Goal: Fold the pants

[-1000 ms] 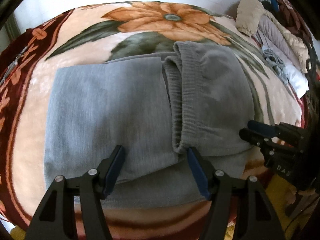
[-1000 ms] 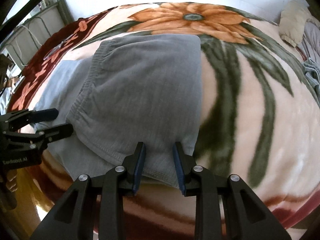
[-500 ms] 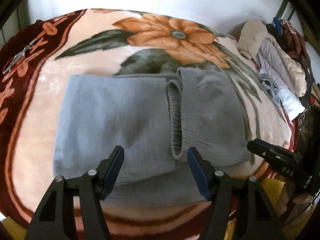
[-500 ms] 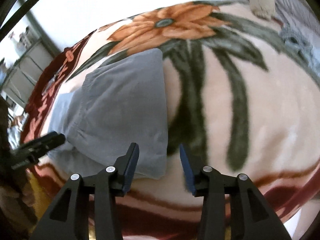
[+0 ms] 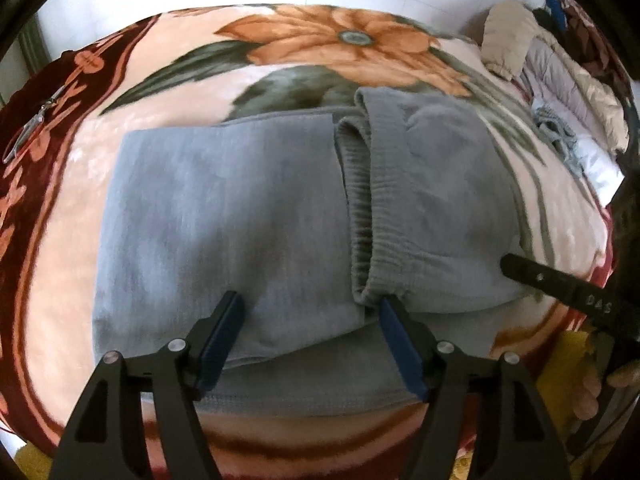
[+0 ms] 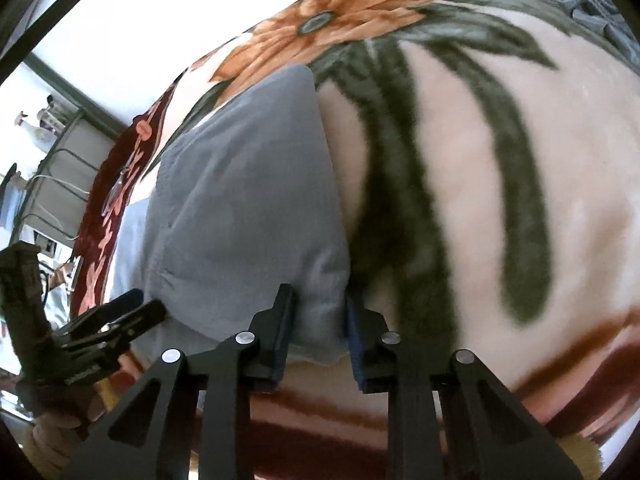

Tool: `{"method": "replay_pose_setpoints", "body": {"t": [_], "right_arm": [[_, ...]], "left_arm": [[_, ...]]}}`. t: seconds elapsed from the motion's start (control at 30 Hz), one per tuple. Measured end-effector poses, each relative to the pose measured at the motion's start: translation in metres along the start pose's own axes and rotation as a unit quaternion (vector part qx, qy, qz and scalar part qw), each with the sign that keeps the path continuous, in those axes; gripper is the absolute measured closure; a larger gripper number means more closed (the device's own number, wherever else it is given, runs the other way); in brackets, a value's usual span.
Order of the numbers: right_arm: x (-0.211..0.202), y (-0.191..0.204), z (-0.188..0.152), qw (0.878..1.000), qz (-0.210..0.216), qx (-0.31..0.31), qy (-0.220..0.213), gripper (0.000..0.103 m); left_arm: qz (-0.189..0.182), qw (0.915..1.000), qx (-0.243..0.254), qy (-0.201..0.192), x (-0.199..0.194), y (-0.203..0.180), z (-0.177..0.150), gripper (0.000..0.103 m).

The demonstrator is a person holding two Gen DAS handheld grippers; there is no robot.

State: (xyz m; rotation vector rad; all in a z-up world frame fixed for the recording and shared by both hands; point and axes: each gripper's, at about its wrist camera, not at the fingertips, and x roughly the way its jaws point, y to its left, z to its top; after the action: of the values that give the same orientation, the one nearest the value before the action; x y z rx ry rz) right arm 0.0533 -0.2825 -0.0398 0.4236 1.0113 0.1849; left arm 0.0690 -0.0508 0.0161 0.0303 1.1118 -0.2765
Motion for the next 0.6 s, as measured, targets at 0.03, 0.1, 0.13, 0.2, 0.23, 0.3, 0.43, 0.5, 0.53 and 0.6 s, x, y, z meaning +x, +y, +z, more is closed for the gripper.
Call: {"method": "replay_pose_setpoints", "body": {"t": [0.03,0.1,0.13,0.2,0.23,0.3,0.43,0.5,0.53,0.6], "right_arm": [[-0.001,0.001,0.000,1.000,0.001,-0.004,-0.001,0.081],[-0.002,0.004,0.001,1.000,0.001,-0.012,-0.001,0.086],[-0.003,0.004,0.002,1.000,0.000,-0.017,-0.002,0.086],[-0.007,0.008,0.003,1.000,-0.002,-0.024,-0.008,0.088],[-0.011,0.011,0.004,1.000,-0.002,-0.025,-0.014,0.089],[-0.020,0.018,0.006,0.999,0.002,-0.029,-0.027,0.090],[-0.048,0.043,0.015,0.996,0.019,-0.059,-0.062,0.091],[-0.059,0.060,0.018,0.994,0.025,-0.078,-0.075,0.091],[-0.062,0.069,0.020,0.993,0.027,-0.087,-0.079,0.091],[-0.070,0.091,0.022,0.989,0.032,-0.117,-0.091,0.091]], "left_arm": [[-0.011,0.9999,-0.010,-0.003,-0.005,0.002,0.000,0.030],[-0.023,0.9990,-0.035,-0.014,-0.012,0.007,0.003,0.030],[-0.014,0.9989,-0.040,-0.022,-0.014,0.008,0.005,0.031],[0.002,0.9991,-0.035,-0.026,-0.013,0.006,0.011,0.031],[0.011,0.9993,-0.030,-0.022,-0.010,0.004,0.013,0.031],[0.031,0.9993,-0.020,-0.006,0.000,0.001,0.013,0.031],[0.049,0.9987,-0.017,0.002,0.005,-0.003,0.014,0.031],[0.044,0.9987,-0.024,0.002,0.004,-0.001,0.013,0.031],[0.039,0.9988,-0.029,-0.001,0.002,0.002,0.012,0.031],[0.029,0.9989,-0.037,-0.002,-0.003,0.006,0.009,0.032]]}}
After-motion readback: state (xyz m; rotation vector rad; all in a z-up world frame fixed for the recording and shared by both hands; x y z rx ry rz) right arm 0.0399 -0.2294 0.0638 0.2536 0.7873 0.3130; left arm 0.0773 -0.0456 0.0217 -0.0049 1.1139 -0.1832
